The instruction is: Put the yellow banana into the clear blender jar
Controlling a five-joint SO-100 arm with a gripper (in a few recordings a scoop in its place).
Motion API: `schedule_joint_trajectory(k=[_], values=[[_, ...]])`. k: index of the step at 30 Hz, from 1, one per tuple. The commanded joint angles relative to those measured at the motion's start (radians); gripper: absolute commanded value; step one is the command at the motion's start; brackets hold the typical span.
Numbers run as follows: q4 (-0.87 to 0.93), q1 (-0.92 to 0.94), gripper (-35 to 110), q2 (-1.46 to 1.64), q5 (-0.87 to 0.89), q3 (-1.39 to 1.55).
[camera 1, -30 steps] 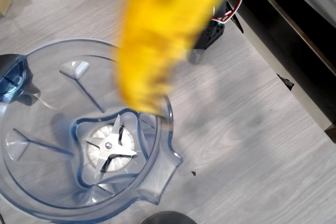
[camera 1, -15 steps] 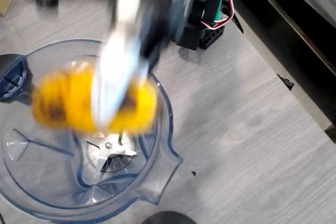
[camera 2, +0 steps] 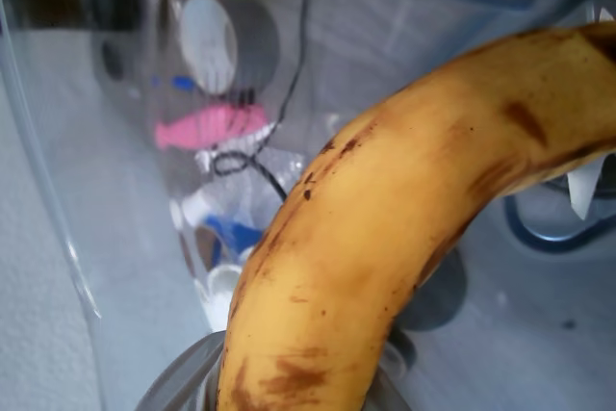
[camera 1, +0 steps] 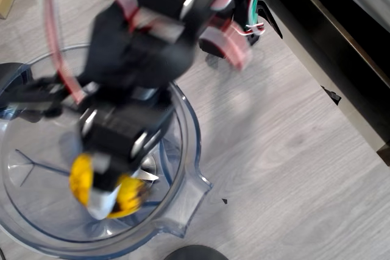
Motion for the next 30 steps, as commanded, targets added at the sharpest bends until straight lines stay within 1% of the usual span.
schedule_joint_trajectory(k=[1,4,7,14,22,23,26,28,30], values=[[0.025,0.014,8,-0.032,-0.006,-0.175],[0.021,0.023,8,-0.052,-0.006,-0.175],[0.028,0.028,23,-0.052,-0.009,-0.175],[0.149,-0.017,23,0.021,-0.028,-0.175],[0.273,-0.133,23,0.307,-0.021,-0.167],[0.296,-0.150,22,0.344,-0.021,-0.166],[0.359,-0.179,0,0.433,-0.020,-0.158],[0.365,-0.179,0,0.494,-0.012,-0.077],[0.342,-0.183,0,0.568,-0.009,0.074]])
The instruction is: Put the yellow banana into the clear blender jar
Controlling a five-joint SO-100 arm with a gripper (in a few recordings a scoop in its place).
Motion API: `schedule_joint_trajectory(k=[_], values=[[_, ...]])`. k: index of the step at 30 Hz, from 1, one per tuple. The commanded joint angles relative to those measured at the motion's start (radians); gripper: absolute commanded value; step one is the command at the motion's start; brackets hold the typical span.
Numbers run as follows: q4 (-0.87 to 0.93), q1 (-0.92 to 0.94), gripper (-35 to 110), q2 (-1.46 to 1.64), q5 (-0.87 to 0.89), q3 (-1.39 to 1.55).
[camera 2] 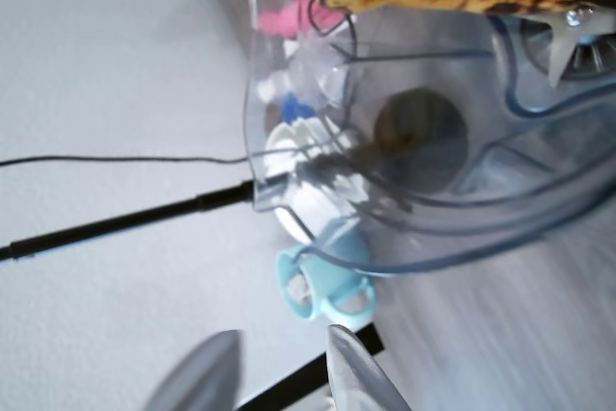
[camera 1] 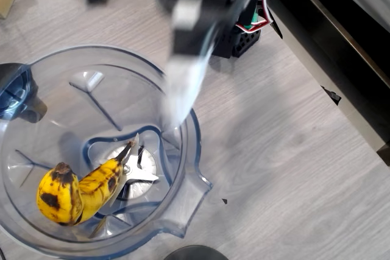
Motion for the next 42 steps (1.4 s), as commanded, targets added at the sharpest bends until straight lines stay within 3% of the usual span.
schedule_joint_trajectory(k=[1,9,20,27,31,34,42], values=[[-0.035,-0.014,0,0.137,0.011,0.233],[-0.485,-0.060,0,0.799,0.066,1.177],[-0.693,-0.055,0,0.963,0.071,1.778],[-0.742,-0.049,0,0.979,0.078,1.953],[-0.759,-0.051,0,1.143,0.077,2.108],[-0.709,-0.051,0,1.365,0.069,2.249],[-0.609,-0.058,0,1.370,0.103,2.345]])
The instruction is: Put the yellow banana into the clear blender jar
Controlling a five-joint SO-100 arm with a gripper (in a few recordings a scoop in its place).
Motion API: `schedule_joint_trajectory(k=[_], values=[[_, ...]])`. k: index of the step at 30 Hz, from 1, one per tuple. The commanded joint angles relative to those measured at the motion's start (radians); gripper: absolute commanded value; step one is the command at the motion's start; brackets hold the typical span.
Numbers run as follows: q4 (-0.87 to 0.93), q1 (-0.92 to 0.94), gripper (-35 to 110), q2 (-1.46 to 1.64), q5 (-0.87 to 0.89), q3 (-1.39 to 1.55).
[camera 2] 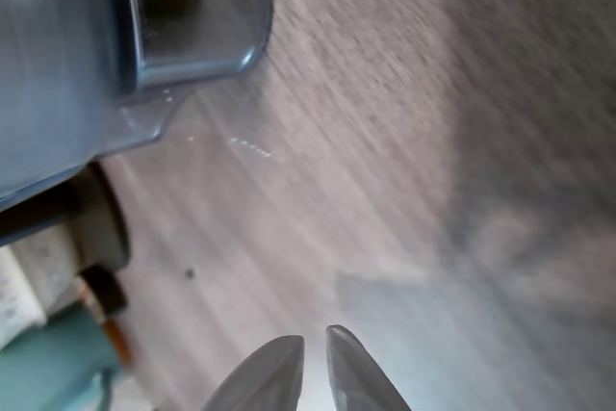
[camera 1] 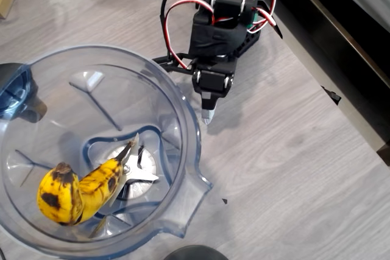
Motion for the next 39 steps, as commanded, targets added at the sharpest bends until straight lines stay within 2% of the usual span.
schedule_joint_trajectory(k=[1,11,39], values=[[0.061,-0.018,0,0.031,0.006,0.017],[0.160,-0.021,0,0.031,-0.055,0.018],[0.160,-0.023,0,0.031,-0.055,0.018]])
